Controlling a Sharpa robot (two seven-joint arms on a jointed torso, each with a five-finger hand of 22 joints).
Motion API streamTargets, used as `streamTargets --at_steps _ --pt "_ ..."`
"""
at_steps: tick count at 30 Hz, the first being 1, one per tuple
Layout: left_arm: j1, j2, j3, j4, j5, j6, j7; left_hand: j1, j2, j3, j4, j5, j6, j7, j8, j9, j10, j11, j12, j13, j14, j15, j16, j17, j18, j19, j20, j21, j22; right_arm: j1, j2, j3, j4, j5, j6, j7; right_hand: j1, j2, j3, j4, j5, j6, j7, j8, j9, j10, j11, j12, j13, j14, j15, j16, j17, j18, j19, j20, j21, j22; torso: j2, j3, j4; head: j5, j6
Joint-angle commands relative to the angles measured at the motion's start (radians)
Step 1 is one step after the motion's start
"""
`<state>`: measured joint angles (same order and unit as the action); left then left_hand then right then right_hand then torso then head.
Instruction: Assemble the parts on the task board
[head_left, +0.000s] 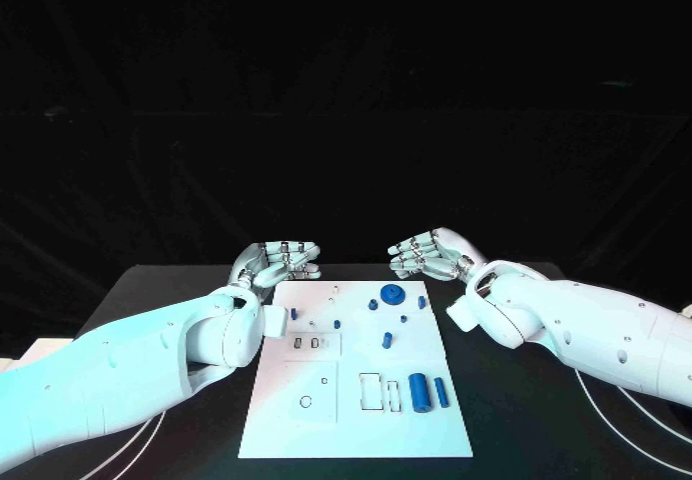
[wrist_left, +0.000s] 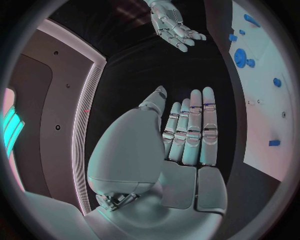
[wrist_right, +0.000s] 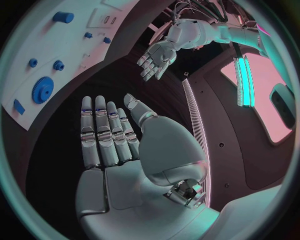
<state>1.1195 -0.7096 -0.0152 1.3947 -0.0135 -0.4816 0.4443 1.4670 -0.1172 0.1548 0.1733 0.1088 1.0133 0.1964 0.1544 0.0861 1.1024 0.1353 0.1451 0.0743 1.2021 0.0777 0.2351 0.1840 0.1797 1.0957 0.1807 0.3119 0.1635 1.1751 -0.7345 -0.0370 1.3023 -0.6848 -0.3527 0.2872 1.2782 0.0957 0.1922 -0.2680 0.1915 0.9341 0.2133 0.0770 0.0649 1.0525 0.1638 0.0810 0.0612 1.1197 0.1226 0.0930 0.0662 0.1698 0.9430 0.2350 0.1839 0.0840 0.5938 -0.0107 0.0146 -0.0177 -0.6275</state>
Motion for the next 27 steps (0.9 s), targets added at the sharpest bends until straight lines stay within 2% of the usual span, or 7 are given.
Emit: streamTargets --at_steps 1,10,16,20,23,24,27 --pt "0.003 -0.014 0.003 0.034 -0.002 0.048 0.001 -0.003 0.010 0.001 -0.006 -0.002 0.008 -0.001 -0.003 -0.002 0.008 0.000 -0.005 -0.002 0.010 -0.002 -0.004 0.003 0.002 0.007 -0.001 -0.002 -0.001 0.008 -0.001 0.002 0.002 -0.183 -0.019 -0.043 -0.022 -0.025 0.025 -0.014 -0.014 0.052 -0.012 -0.006 0.002 0.069 -0.021 -0.011 0.004 0.099 -0.030 0.018 0.012 0.017 0.082 -0.032 0.045 0.012 0.025 -0.0034 0.0052 -0.003 0.005" --pt "0.006 -0.069 0.014 0.150 -0.003 0.063 -0.025 -0.008 0.010 0.000 -0.011 -0.002 0.007 0.000 -0.008 -0.003 0.010 0.000 -0.013 -0.003 0.012 -0.002 -0.011 0.008 0.001 0.009 -0.002 -0.004 -0.001 0.039 0.002 0.012 0.016 -0.570 0.058 -0.202 -0.022 -0.069 0.005 -0.013 -0.016 0.091 -0.038 -0.009 0.003 0.139 -0.059 -0.015 0.007 0.320 -0.097 0.114 0.086 0.014 0.257 -0.111 0.184 0.077 0.074 -0.0094 0.0216 -0.018 0.014" --pt "0.010 -0.091 0.028 0.202 -0.003 0.081 -0.040 -0.011 0.014 0.003 -0.019 -0.001 0.004 0.004 -0.015 -0.006 0.008 0.004 -0.025 -0.005 0.007 0.001 -0.024 0.013 0.000 0.004 0.000 -0.009 -0.004 0.060 0.020 0.014 -0.003 -0.756 0.121 -0.279 -0.031 -0.084 -0.012 -0.006 0.002 0.095 -0.050 -0.011 0.003 0.140 -0.070 -0.016 0.008 0.374 -0.117 0.151 0.135 0.011 0.334 -0.135 0.285 0.132 0.101 -0.0168 0.0335 -0.031 0.022" --pt "0.014 -0.104 0.033 0.228 -0.002 0.082 -0.046 -0.014 0.013 0.002 -0.020 -0.002 0.003 0.004 -0.017 -0.007 0.008 0.004 -0.027 -0.005 0.006 0.002 -0.027 0.015 -0.001 0.003 0.000 -0.011 -0.004 0.068 0.027 0.014 -0.007 -0.836 0.138 -0.310 -0.037 -0.082 -0.003 -0.004 0.008 0.103 -0.061 -0.011 0.002 0.167 -0.082 -0.017 0.010 0.390 -0.133 0.258 0.216 0.007 0.370 -0.152 0.404 0.206 0.117 -0.0172 0.0392 -0.037 0.031" --pt "0.017 -0.112 0.034 0.241 0.001 0.083 -0.048 -0.016 0.013 0.002 -0.021 -0.002 0.003 0.005 -0.018 -0.007 0.008 0.005 -0.029 -0.005 0.006 0.003 -0.028 0.016 -0.001 0.003 0.001 -0.011 -0.005 0.071 0.031 0.014 -0.007 -0.873 0.146 -0.326 -0.043 -0.079 0.007 -0.003 0.009 0.108 -0.065 -0.011 0.002 0.177 -0.084 -0.016 0.011 0.390 -0.137 0.332 0.268 -0.008 0.384 -0.156 0.545 0.352 0.126 -0.0171 0.0438 -0.040 0.034" --pt "0.018 -0.115 0.034 0.246 0.001 0.083 -0.049 -0.016 0.013 0.002 -0.021 -0.002 0.003 0.005 -0.018 -0.007 0.008 0.005 -0.029 -0.005 0.006 0.003 -0.028 0.016 -0.001 0.003 0.001 -0.011 -0.005 0.073 0.032 0.015 -0.007 -0.885 0.150 -0.331 -0.048 -0.090 0.012 -0.005 0.007 0.107 -0.065 -0.013 0.002 0.176 -0.084 -0.019 0.010 0.374 -0.139 0.376 0.304 -0.014 0.377 -0.157 0.616 0.422 0.129 -0.0172 0.0452 -0.041 0.035" --pt "0.021 -0.124 0.035 0.263 0.003 0.084 -0.051 -0.016 0.013 0.002 -0.021 -0.002 0.003 0.005 -0.018 -0.007 0.008 0.005 -0.029 -0.005 0.006 0.003 -0.028 0.016 -0.001 0.003 0.001 -0.011 -0.005 0.077 0.037 0.015 -0.005 -0.920 0.163 -0.346 -0.053 -0.087 0.029 -0.002 0.010 0.111 -0.065 -0.012 0.002 0.170 -0.085 -0.017 0.010 0.380 -0.138 0.444 0.360 -0.033 0.386 -0.156 0.781 0.609 0.138 -0.0186 0.0499 -0.047 0.039"
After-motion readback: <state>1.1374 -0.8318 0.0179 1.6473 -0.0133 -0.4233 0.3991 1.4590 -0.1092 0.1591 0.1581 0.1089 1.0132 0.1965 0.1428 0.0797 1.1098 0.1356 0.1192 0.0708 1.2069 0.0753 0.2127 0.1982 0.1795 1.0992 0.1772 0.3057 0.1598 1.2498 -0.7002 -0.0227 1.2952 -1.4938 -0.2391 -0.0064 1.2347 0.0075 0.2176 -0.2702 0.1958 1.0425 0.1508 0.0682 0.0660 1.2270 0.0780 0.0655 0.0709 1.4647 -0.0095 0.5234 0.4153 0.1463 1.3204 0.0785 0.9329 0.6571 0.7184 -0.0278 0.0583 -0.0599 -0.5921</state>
